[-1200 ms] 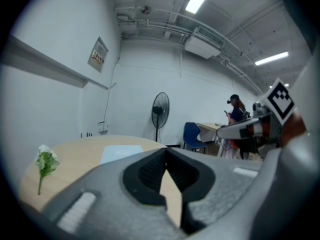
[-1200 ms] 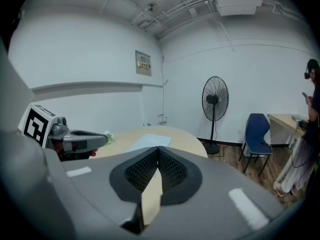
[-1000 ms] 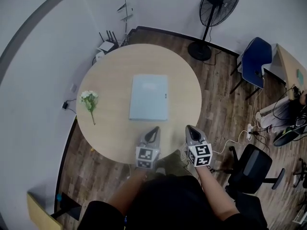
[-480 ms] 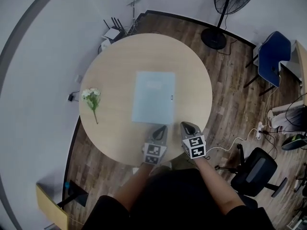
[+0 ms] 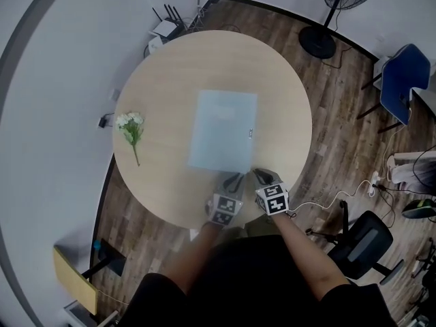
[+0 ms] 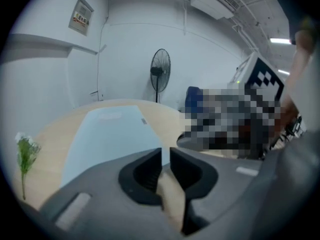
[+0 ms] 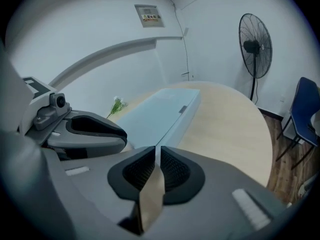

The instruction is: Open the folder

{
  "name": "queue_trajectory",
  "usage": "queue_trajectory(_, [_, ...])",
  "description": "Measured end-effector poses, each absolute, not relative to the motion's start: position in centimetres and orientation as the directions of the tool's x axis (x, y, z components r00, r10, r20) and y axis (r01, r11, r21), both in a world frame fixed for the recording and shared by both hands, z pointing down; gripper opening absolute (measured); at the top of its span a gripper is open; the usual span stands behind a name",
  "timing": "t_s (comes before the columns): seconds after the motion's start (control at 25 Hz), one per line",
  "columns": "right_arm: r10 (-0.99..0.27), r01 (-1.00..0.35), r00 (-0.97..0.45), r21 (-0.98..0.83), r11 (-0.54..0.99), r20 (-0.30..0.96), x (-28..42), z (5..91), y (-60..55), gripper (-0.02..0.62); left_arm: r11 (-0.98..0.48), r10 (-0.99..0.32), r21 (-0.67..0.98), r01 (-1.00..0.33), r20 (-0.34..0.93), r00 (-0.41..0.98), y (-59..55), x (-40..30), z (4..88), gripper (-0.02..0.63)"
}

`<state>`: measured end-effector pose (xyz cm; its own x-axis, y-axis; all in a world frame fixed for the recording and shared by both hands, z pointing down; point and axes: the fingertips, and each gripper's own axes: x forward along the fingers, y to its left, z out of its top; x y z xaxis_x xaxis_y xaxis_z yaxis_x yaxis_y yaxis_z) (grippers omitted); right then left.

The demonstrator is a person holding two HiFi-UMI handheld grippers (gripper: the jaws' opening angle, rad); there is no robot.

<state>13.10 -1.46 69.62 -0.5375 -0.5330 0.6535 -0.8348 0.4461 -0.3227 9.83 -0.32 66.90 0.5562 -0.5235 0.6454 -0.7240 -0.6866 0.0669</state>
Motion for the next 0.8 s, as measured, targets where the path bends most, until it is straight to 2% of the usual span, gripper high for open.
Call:
queue_trajectory(0.16, [-0.478,-0.811,-0.57,-0.367,0.455,0.668,12.3,71.4,-2.0,0.06,-0.723,-0.485,0.034,-0.69,0.687,0.542,-0.6,10.2,68.3,0.072])
queue_trajectory(0.48, [-0.399,-0.771,-0.618,-0.425,0.473,0.678,11.8,72.7,-3.1,0.067,-0.754,-0.446,-0.009,-0.657,0.741,0.502,-1.5,10.1,70.9,0.109])
queue_trajectory(0.8, [-0.35,-0.752,-0.638,-0.457,0.475,0.686,11.8,73.1,-3.6,0.103,-0.791,-0.422,-0.078,-0.607,0.787,0.45,-2.2,10.4,71.8,0.166])
